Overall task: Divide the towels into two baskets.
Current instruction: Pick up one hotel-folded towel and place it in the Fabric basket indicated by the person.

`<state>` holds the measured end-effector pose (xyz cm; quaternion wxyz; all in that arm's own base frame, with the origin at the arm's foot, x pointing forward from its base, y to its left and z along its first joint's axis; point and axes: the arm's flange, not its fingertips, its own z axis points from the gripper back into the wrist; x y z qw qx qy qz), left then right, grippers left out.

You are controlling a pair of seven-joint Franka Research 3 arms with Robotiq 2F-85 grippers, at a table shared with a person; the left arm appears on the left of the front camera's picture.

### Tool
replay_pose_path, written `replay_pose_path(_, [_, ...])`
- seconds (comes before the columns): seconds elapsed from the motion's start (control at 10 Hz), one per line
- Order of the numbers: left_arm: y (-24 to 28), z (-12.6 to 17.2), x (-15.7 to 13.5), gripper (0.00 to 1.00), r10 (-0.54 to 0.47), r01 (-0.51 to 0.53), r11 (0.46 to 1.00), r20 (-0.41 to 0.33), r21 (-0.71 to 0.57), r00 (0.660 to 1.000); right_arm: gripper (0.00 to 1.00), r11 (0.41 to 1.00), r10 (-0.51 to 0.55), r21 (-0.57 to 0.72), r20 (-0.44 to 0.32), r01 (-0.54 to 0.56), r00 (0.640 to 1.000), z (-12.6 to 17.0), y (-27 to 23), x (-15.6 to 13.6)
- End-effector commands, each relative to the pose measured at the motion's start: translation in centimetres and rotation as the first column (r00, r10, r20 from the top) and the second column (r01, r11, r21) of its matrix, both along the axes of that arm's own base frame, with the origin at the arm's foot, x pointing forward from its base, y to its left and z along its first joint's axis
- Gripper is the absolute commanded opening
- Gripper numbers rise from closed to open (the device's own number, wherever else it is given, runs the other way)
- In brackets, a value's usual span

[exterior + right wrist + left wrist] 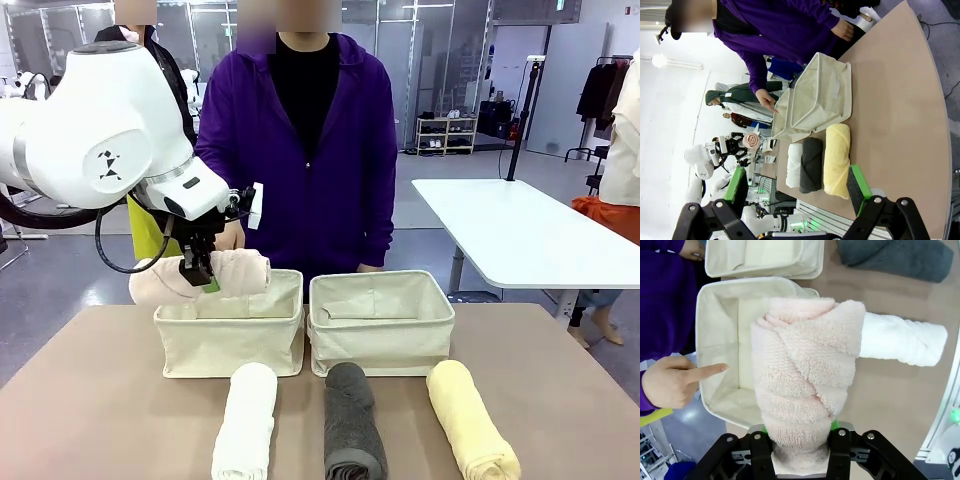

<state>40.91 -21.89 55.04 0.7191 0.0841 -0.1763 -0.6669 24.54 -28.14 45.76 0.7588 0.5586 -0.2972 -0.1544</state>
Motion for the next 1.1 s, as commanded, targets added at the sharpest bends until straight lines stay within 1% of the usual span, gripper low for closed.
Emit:
replay_pose_path(0.0, [0.0,-0.3,0.3,0.4,0.001,-0.001,1.0,-0.003,-0.001,1.0,1.0,1.0,-0.003,0.007,0.01,0.003,1.0,0.4,0.0,-0.2])
replay_pose_path(0.1, [0.0,-1.0,2.3,0.4,-0.048,0.047,0.998,0.021,0.03,0.999,1.0,1.0,-0.003,0.007,0.01,0.003,1.0,0.4,0.0,-0.2])
replay_pose_path(0.2, [0.0,-2.1,4.6,0.4,-0.115,0.114,0.993,0.055,0.026,0.992,1.0,1.0,-0.003,0.007,0.01,0.003,1.0,0.4,0.0,-0.2])
replay_pose_path(0.3, [-0.3,-3.3,7.1,0.4,-0.133,0.129,0.989,0.044,0.078,0.99,1.0,1.0,-0.003,0.007,0.01,0.003,1.0,0.4,0.0,-0.2])
replay_pose_path(0.4, [-0.5,-4.3,9.2,0.4,-0.147,0.141,0.987,0.068,0.077,0.987,1.0,1.0,-0.003,0.007,0.01,0.003,1.0,0.4,0.0,-0.2])
replay_pose_path(0.6, [-1.5,-6.2,12.9,0.4,-0.183,0.179,0.98,0.038,0.09,0.982,1.0,1.0,-0.003,0.007,0.01,0.003,1.0,0.4,0.0,-0.2])
replay_pose_path(0.7, [-1.9,-7.5,14.6,0.4,-0.153,0.151,0.986,0.028,0.075,0.988,1.0,1.0,-0.003,0.007,0.01,0.003,1.0,0.4,0.0,-0.2])
replay_pose_path(0.8, [-1.9,-9.2,16.0,0.4,-0.15,0.146,0.984,0.037,0.101,0.988,1.0,1.0,-0.003,0.007,0.01,0.003,1.0,0.4,0.0,-0.2])
replay_pose_path(0.9, [-1.8,-10.6,17.1,0.4,-0.134,0.131,0.986,0.024,0.1,0.991,1.0,1.0,-0.003,0.007,0.01,0.003,1.0,0.4,0.0,-0.2])
replay_pose_path(1.0, [-1.8,-11.8,17.9,0.4,-0.145,0.144,0.986,0.011,0.088,0.989,1.0,1.0,-0.003,0.007,0.01,0.003,1.0,0.4,0.0,-0.2])
